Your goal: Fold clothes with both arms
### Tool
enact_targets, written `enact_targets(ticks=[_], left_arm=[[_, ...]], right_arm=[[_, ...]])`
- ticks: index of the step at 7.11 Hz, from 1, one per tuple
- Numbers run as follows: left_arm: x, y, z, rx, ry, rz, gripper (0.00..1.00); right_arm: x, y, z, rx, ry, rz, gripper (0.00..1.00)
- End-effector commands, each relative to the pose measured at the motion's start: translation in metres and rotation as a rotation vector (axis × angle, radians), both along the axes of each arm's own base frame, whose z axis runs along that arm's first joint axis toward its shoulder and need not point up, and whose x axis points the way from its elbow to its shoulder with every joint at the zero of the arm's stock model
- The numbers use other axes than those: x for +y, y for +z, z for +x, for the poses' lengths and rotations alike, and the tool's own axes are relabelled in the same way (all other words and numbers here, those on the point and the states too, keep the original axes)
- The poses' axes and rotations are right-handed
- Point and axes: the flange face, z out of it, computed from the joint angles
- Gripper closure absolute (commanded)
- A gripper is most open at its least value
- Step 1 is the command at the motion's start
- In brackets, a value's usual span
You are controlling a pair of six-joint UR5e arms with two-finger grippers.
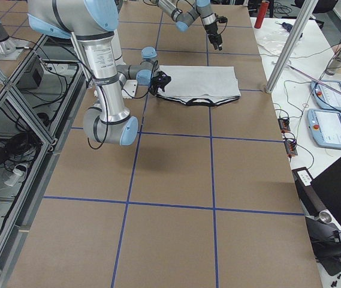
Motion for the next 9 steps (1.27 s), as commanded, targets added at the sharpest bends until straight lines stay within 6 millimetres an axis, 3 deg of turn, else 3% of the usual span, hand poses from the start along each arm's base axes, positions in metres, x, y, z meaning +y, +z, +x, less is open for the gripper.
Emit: enact_targets(ticks=[1, 2, 3, 4, 5, 9], left_arm=[[0.0, 0.0, 0.0, 0.001, 0.0, -0.001, 0.31], [0.0, 0.0, 0.0, 0.001, 0.0, -0.001, 0.31], [0.0, 0.0, 0.0, 0.001, 0.0, -0.001, 0.31], [0.0, 0.001, 0.0, 0.0, 0.0, -0.002, 0.31], [0.0, 0.0, 0.0, 0.001, 0.0, -0.001, 0.31], [0.0, 0.0, 0.0, 0.001, 0.0, -0.001, 0.31]], right_arm=[[0.0, 0.0, -0.001, 0.003, -0.012, 0.011, 0.36], [0.0, 0.0, -0.001, 0.003, -0.014, 0.011, 0.36], [0.001, -0.002, -0.001, -0.002, -0.018, 0.007, 0.44], [0.002, 0.001, -0.002, 0.006, -0.017, 0.005, 0.63], [0.002, 0.001, -0.002, 0.009, -0.018, 0.003, 0.96], [-0.004, -0.011, 0.003, -0.011, -0.006, 0.001, 1.0]])
